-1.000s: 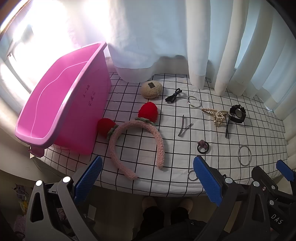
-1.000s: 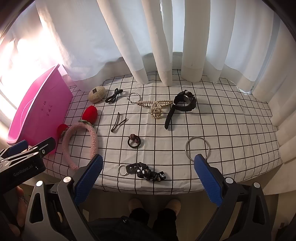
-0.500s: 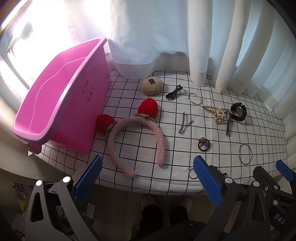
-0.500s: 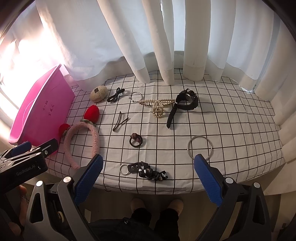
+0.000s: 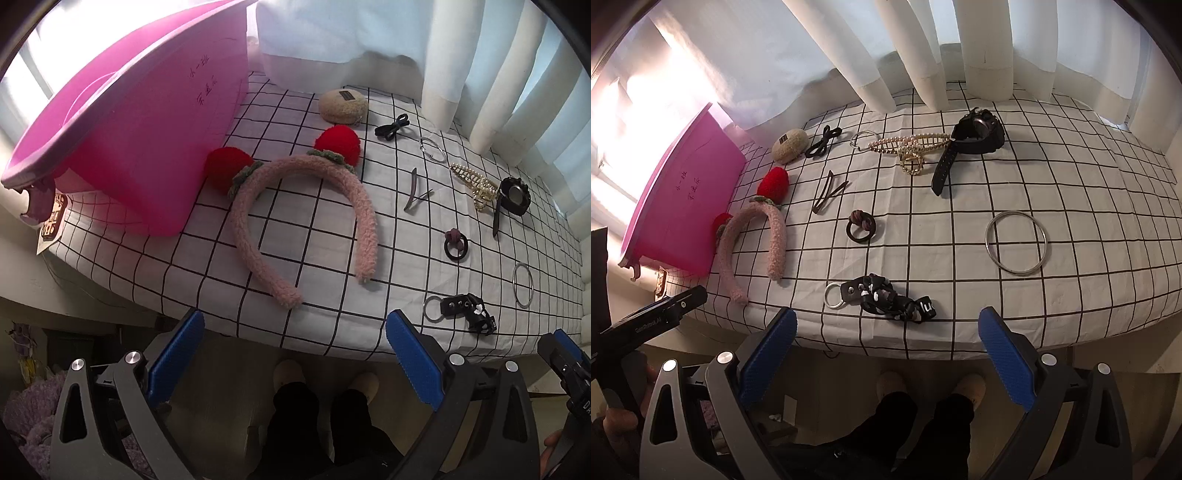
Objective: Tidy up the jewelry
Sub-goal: 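Move left tool to the pink fuzzy headband while right tool approaches the silver ring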
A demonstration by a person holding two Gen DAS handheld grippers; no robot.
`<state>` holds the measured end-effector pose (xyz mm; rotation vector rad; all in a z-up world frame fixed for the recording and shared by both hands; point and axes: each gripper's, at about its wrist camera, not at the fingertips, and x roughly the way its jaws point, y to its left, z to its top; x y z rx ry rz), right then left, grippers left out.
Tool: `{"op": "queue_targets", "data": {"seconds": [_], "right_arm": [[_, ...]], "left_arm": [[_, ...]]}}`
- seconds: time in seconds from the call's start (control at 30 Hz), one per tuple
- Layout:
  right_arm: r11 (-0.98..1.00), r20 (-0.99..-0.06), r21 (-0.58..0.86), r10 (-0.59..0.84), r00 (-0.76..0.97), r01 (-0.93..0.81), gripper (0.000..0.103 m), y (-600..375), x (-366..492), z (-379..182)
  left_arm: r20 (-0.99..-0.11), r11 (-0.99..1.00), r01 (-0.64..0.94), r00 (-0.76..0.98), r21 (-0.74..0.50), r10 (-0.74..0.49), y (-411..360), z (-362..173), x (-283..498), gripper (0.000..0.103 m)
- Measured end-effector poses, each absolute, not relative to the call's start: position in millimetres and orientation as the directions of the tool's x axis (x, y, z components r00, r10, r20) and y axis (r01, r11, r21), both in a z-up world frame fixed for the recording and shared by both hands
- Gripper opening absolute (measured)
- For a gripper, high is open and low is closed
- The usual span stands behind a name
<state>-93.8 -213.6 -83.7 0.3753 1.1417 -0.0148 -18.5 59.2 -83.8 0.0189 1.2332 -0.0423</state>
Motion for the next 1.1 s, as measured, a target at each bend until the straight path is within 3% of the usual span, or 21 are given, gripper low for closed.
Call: {"op": "queue_targets", "data": {"seconds": [0.53,1.1], "right_arm": [[0.927,-0.915,0.119,-0.037,0.402,0.355,0.094,-281.7,-100.2,-134.6],[0.931,-0.925,0.053,-0.09,0.368,0.361,0.094,-312.8,-69.7,-175.7]], "left_arm": [[-0.924,0.999,0.048,0.38,-0.022,-0.038,32.2,-125.5,10.1,0.097],[-0.923,0.999,0.037,0.384,0.035,0.018,-0.2,-169.1,48.5,0.097]]}}
